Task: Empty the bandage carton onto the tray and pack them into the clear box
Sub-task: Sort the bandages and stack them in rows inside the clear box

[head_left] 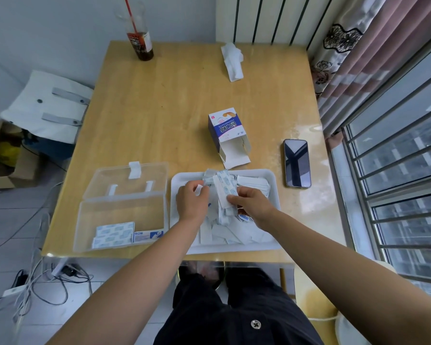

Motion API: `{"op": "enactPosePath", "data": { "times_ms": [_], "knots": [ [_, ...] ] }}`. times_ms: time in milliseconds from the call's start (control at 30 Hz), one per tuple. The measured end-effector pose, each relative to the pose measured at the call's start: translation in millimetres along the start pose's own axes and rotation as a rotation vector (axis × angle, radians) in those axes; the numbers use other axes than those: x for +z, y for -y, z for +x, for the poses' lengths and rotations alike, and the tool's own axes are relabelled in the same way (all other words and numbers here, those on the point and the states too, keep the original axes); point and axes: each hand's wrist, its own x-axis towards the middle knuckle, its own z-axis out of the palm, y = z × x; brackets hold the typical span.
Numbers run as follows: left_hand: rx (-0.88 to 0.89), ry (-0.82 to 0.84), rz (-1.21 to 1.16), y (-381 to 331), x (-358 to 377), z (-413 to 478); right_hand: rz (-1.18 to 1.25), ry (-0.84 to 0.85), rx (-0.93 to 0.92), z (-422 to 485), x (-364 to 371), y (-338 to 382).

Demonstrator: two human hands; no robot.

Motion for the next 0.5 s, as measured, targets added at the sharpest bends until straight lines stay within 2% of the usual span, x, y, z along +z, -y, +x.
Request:
{"op": "enactPosePath", "data": {
  "times_ms": [133, 167, 200, 233, 267, 333, 400, 500],
  "knots": [
    [0.103, -0.134, 0.314, -7.2, 4.2, -3.2, 0.023, 0.043, -0.018, -4.4, 6.5, 5.8],
    [0.112, -0.135, 0.290, -8.8, 4.1, -4.7, 0.031, 0.050, -0.024, -5.9, 7.6, 8.4],
    [0.099, -0.095, 0.147, -10.8, 3.4, -6.4, 0.036, 0.063, -0.031, -7.4, 8.1, 10.1],
    [0.027, -0.003, -0.098, -13.3, 2.3, -8.5, 0.039, 0.081, -0.038, -9.0, 8.6, 12.2],
    [-0.087, 0.124, -0.340, -18.6, 0.8, -12.7, 0.041, 0.097, -0.040, -11.0, 9.3, 14.3],
    [-0.326, 0.360, -0.621, -23.6, -1.8, -17.5, 0.078, 0.113, -0.038, -13.6, 11.3, 16.7],
    [-0.409, 0.499, -0.716, -23.6, -2.7, -21.6, 0.107, 0.092, -0.027, -14.6, 13.7, 18.2],
    [-0.376, 0.522, -0.805, -20.7, -2.6, -19.9, 0.081, 0.033, -0.026, -15.3, 16.6, 17.9]
  ]
}}
